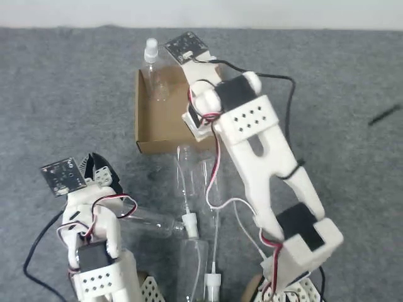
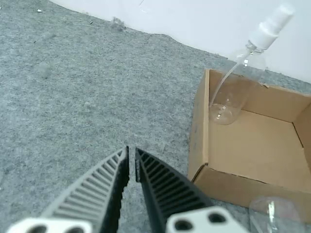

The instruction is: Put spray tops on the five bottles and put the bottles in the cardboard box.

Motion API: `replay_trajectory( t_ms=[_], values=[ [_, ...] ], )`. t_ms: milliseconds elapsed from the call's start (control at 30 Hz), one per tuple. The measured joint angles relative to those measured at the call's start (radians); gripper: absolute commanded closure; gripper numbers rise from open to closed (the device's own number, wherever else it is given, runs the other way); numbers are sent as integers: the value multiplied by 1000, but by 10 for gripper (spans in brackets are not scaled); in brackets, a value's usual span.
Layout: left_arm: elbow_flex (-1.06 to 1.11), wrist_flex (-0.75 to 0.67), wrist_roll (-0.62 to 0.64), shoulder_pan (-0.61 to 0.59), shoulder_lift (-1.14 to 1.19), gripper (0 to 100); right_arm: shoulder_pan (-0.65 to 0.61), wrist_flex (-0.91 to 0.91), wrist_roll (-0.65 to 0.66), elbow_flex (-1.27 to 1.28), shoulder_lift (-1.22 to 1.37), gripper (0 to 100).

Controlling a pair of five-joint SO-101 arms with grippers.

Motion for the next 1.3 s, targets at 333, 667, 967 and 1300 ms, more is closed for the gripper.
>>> replay_trajectory(
  t_ms=[333,667,967,1300],
  values=[
    [0,0,0,0,0,987,0,92,0,101,-250,790],
    [0,0,0,0,0,987,0,94,0,416,-569,787],
    [0,0,0,0,0,987,0,94,0,660,-798,786],
    [0,0,0,0,0,987,0,94,0,801,-825,785]
  ],
)
